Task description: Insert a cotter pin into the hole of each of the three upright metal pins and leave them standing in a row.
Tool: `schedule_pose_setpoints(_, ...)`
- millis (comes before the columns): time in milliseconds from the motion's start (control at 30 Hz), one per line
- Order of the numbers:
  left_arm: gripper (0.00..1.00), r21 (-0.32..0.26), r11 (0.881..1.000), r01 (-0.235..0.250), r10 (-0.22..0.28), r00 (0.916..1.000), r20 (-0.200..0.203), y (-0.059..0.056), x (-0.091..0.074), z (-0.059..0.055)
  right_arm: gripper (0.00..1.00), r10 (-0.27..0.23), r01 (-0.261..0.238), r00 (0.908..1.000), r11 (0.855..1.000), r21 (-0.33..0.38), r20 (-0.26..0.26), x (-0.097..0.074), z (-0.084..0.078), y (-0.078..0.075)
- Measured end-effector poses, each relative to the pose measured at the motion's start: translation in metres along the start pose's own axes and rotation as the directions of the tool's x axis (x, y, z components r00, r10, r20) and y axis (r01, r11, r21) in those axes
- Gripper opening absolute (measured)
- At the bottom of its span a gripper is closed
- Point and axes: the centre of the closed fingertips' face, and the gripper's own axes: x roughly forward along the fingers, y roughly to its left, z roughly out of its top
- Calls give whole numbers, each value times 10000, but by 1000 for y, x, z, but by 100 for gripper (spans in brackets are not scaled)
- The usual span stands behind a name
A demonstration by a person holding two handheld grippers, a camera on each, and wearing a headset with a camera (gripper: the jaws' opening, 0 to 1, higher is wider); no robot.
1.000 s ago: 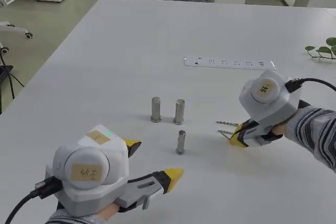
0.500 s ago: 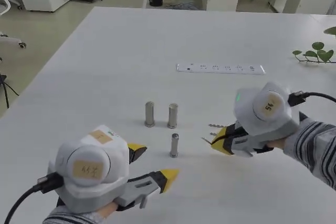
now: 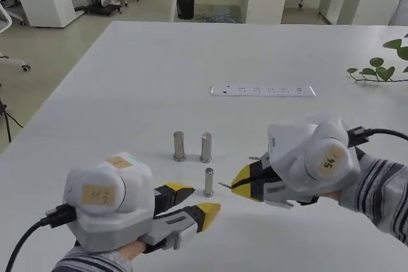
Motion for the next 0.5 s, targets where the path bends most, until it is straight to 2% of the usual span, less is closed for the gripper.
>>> schedule_pose_setpoints(167, 16, -397, 9986, 339, -336, 9994, 73, -8, 0, 1, 0, 69, -61, 9999, 9985, -553, 143, 1, 11, 7)
schedule_pose_setpoints(267, 13, -720, 9961, 514, -493, 9983, 303, -12, 0, 5, 0, 146, -126, 9996, 9965, -830, 232, 1, 17, 11)
schedule_pose_setpoints(500, 3, -1319, 9889, 678, -597, 9961, 646, -14, -2, 9, 0, 209, -171, 9992, 9937, -1112, 340, 0, 24, 15)
